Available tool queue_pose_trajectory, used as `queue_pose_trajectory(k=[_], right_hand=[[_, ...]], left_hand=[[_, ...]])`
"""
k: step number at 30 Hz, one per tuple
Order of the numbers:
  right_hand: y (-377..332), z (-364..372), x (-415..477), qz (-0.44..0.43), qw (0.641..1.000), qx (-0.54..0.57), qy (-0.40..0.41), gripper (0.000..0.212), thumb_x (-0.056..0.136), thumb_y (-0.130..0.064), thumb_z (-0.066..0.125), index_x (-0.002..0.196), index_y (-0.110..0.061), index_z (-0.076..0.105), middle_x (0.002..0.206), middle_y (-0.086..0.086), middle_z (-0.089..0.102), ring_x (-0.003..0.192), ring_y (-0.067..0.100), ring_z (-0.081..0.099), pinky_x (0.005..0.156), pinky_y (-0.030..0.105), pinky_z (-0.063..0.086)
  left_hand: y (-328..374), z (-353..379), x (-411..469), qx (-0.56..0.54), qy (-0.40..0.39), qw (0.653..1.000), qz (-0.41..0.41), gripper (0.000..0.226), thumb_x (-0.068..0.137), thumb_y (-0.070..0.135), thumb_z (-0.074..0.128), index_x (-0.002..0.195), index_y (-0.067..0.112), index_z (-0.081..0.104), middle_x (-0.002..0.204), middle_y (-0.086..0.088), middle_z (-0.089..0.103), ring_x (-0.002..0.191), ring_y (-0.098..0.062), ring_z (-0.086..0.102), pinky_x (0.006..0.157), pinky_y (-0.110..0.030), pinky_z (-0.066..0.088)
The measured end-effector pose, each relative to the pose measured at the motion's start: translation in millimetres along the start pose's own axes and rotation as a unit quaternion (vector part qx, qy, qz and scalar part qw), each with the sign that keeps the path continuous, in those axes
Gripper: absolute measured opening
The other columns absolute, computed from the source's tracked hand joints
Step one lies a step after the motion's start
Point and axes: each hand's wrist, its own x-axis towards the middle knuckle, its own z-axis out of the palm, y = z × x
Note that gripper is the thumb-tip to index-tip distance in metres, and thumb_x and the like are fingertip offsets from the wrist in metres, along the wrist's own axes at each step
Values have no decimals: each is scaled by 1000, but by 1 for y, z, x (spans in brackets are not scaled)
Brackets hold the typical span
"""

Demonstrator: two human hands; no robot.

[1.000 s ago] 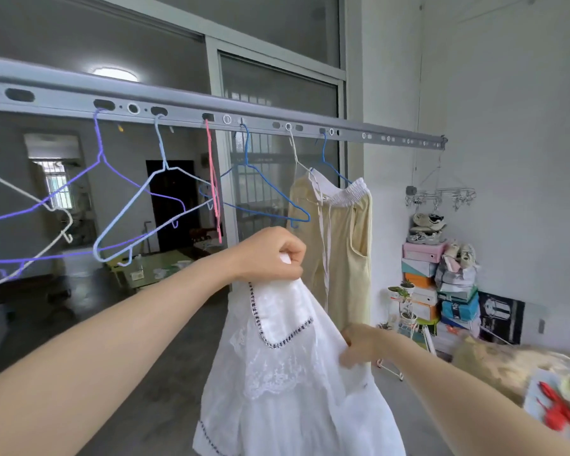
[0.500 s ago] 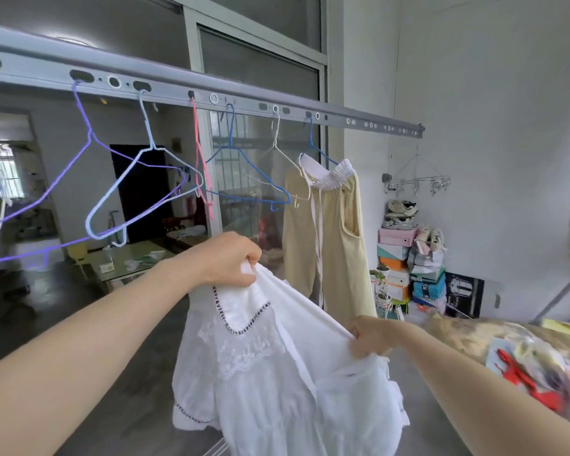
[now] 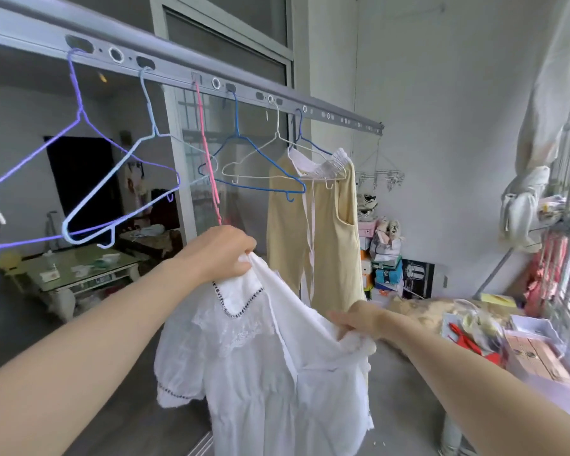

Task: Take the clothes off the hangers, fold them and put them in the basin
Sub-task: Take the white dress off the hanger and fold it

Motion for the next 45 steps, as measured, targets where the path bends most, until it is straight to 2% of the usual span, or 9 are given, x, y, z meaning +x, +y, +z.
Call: queue_pose_trajectory(k=[5, 13, 19, 21, 24, 28, 39, 43, 45], right_hand=[[-4, 16, -7, 5, 985, -153, 73, 46, 59, -48, 47, 90, -19, 63, 75, -6, 54, 78, 22, 57, 70, 28, 47], [-14, 31, -8, 52, 974, -130, 180, 27, 82, -21, 43, 104, -20, 59, 100, -1, 60, 92, 22, 61, 72, 31, 49], [-16, 29, -6, -87, 974, -144, 149, 56, 74, -1, 40, 122, -27, 49, 115, -2, 54, 100, 26, 59, 71, 35, 51], [-23, 28, -7, -99, 975, -162, 117, 55, 71, -3, 41, 116, -31, 55, 107, -3, 63, 96, 25, 62, 66, 34, 53], [-32, 35, -4, -123, 988, -79, 53, 23, 74, -8, 57, 73, -30, 60, 77, -8, 58, 75, 13, 57, 58, 21, 45], [-39, 33, 6, -155, 985, -2, 79, 51, 79, -25, 70, 38, -26, 39, 52, -7, 30, 49, 9, 28, 50, 25, 22], [-67, 48, 3, -229, 961, 121, 94, 18, 83, -18, 61, 99, -24, 55, 80, -3, 59, 70, 10, 51, 59, 12, 39], [-68, 50, 0, -171, 980, 36, 96, 24, 89, -17, 47, 65, -14, 48, 75, 8, 55, 74, 23, 51, 65, 28, 38], [-65, 33, -4, -113, 986, 24, 120, 29, 94, -12, 41, 68, -5, 52, 73, 11, 55, 80, 29, 57, 68, 32, 41]], left_hand=[[3, -3, 1, -5, 90, 992, 85, 20, 78, 18, 54, 64, 15, 39, 63, 5, 36, 71, -22, 43, 61, -32, 33], [-2, -6, -3, -41, 125, 983, 124, 24, 74, 16, 57, 63, 16, 36, 57, 10, 26, 67, -21, 37, 62, -38, 45], [-9, 1, -9, -65, 98, 986, 121, 20, 73, 20, 55, 64, 18, 37, 57, 11, 30, 67, -20, 41, 64, -39, 46], [-10, 2, -13, -68, 82, 988, 111, 20, 74, 20, 57, 66, 18, 39, 60, 10, 35, 69, -20, 44, 66, -39, 46], [-8, 2, -21, -66, 69, 991, 96, 18, 75, 19, 59, 68, 19, 42, 65, 7, 44, 73, -20, 48, 69, -37, 45], [3, -15, -24, -63, 90, 990, 85, 16, 75, 14, 58, 67, 16, 43, 64, 3, 44, 74, -24, 48, 67, -35, 42], [26, -37, -26, -49, 66, 993, 81, 16, 75, 17, 58, 68, 17, 43, 62, 8, 37, 72, -20, 46, 67, -36, 44], [23, -32, -34, -51, 47, 996, 63, 13, 75, 17, 57, 68, 14, 46, 65, 5, 45, 74, -21, 50, 68, -36, 43], [16, -28, -39, -48, 22, 998, 45, 13, 74, 16, 55, 68, 15, 44, 64, 7, 42, 74, -21, 50, 68, -37, 43]])
